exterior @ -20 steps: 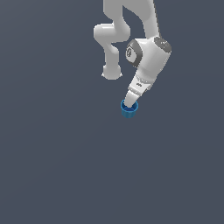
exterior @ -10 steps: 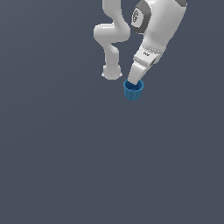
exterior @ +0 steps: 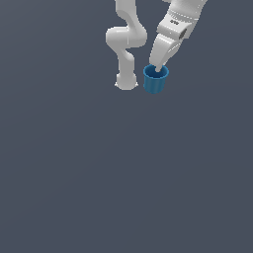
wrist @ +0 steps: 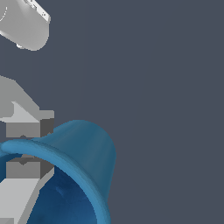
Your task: Pick up the object and move it to a goal position.
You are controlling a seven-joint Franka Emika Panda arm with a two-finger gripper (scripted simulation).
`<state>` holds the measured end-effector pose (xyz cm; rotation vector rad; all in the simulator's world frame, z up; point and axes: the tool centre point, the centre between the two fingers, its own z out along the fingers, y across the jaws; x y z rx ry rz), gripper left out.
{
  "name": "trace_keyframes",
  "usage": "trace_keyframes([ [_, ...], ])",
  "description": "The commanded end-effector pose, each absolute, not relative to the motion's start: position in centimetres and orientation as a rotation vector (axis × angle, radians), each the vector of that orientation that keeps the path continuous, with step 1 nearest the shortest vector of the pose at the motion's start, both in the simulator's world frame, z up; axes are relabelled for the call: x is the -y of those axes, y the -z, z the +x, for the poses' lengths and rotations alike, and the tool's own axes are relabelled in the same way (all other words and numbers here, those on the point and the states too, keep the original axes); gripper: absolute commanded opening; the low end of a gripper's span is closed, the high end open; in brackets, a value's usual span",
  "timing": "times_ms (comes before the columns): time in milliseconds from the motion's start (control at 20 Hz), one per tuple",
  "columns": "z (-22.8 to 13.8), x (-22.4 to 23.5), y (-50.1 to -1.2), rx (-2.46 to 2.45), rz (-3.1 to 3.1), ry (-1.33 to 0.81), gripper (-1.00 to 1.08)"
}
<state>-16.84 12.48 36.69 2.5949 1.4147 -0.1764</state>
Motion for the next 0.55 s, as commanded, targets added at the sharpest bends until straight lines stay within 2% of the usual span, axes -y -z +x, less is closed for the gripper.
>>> trace_keyframes([
  [0, -17.2, -12.6, -38.4, -1.413, 2.595, 0.175, -1.00],
  [500, -17.7, -12.8, -41.0, -1.411, 2.594, 0.175, -1.00],
])
